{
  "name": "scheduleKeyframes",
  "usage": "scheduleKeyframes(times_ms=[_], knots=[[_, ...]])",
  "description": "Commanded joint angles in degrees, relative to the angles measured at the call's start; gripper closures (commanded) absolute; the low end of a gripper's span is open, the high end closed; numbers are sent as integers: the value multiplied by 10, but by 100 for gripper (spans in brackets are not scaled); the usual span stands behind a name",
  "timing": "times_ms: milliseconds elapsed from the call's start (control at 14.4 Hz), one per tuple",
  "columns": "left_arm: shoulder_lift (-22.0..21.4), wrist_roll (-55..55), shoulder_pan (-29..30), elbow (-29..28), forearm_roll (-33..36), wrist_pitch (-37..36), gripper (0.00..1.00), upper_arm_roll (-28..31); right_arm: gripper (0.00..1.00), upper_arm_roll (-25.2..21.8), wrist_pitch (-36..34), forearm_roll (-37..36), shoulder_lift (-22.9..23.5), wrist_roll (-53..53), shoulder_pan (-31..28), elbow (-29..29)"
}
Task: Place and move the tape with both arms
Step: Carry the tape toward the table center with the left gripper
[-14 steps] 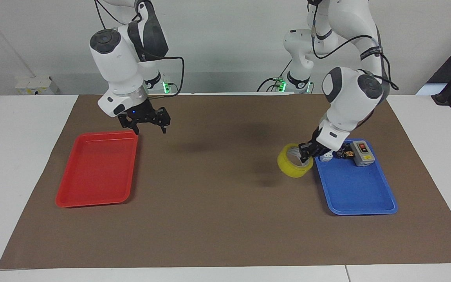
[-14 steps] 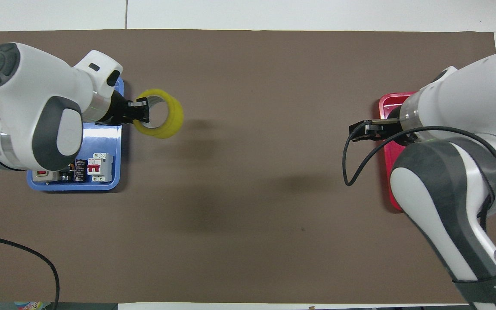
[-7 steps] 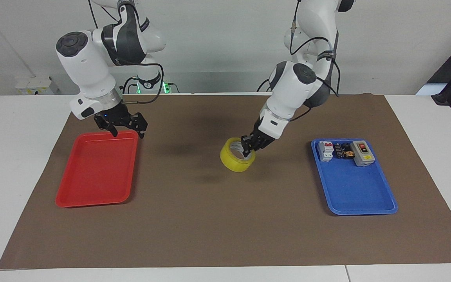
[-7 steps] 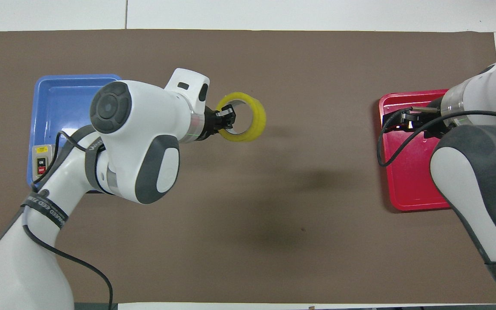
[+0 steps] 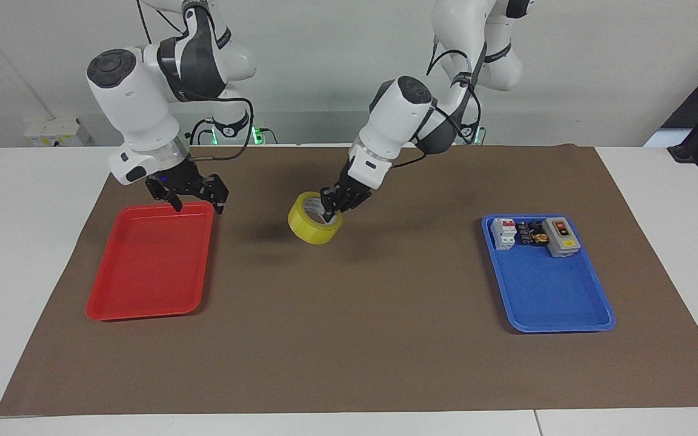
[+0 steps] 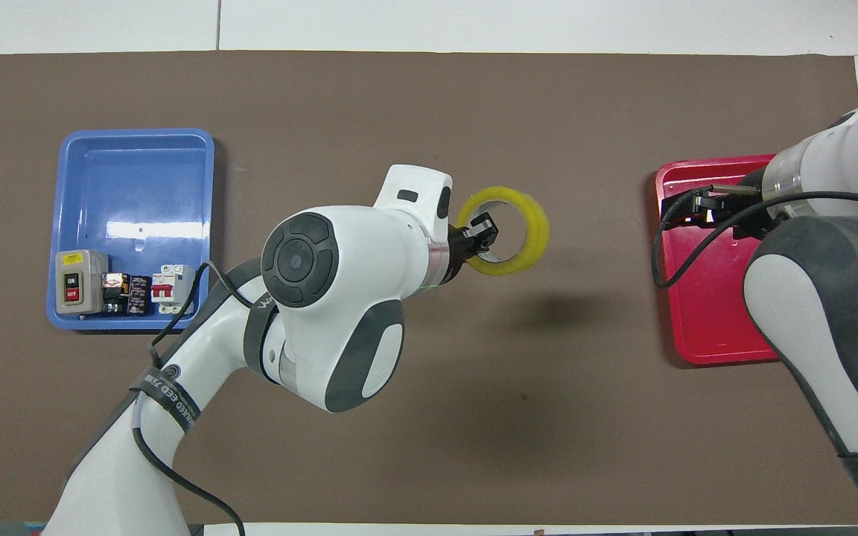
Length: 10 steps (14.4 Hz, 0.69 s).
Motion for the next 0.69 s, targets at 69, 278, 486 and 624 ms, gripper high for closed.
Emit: scheduleKeyframes(times_ms=[69,278,486,624], knots=[[-2,-33,-9,-1,-18,27,100,-8,0,2,0,7,-5,-85,-57,-7],[10,-35,-18,-8,9,-3,100,-4,0,2,0,15,-5,-94,-63,-8],[26,-65,-14,-7,130,-71,100,-2,0,2,1,15,-5,-93,-61,-8],[44,-95,-15,-2,201,-74,100,-1,0,2,1,15,-5,-93,-59,-9]])
